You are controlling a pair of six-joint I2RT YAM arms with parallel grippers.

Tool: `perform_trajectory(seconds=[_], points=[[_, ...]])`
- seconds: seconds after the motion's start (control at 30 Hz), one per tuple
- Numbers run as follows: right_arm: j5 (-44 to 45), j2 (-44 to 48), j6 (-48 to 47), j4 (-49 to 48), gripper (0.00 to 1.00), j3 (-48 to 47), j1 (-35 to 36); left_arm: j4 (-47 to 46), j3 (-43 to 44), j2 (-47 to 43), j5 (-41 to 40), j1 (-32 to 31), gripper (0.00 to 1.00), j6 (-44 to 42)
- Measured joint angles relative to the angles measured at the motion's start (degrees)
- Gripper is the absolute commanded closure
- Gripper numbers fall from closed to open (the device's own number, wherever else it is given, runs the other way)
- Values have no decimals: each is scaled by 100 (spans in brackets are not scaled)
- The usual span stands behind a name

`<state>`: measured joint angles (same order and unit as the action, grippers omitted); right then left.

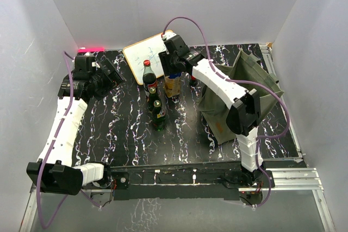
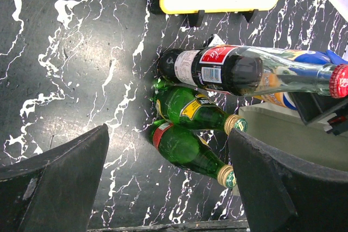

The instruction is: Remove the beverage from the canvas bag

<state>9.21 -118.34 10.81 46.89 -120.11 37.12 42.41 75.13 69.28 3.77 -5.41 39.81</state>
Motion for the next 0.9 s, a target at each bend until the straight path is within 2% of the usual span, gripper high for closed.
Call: perform_trajectory(seconds=[0.37, 0.53, 0.8, 0.9], points=[[282, -186, -26, -225, 68, -42, 223, 4, 28, 76, 0, 0, 11, -81], [398, -208, -70, -273, 62, -42, 302, 0, 17, 76, -11, 0, 11, -79], [372, -216, -63, -299, 22, -42, 302, -61, -111, 28, -11, 0, 11, -52], [378, -216, -61, -601, 13, -151, 302, -76, -129, 24, -11, -2, 11, -37]])
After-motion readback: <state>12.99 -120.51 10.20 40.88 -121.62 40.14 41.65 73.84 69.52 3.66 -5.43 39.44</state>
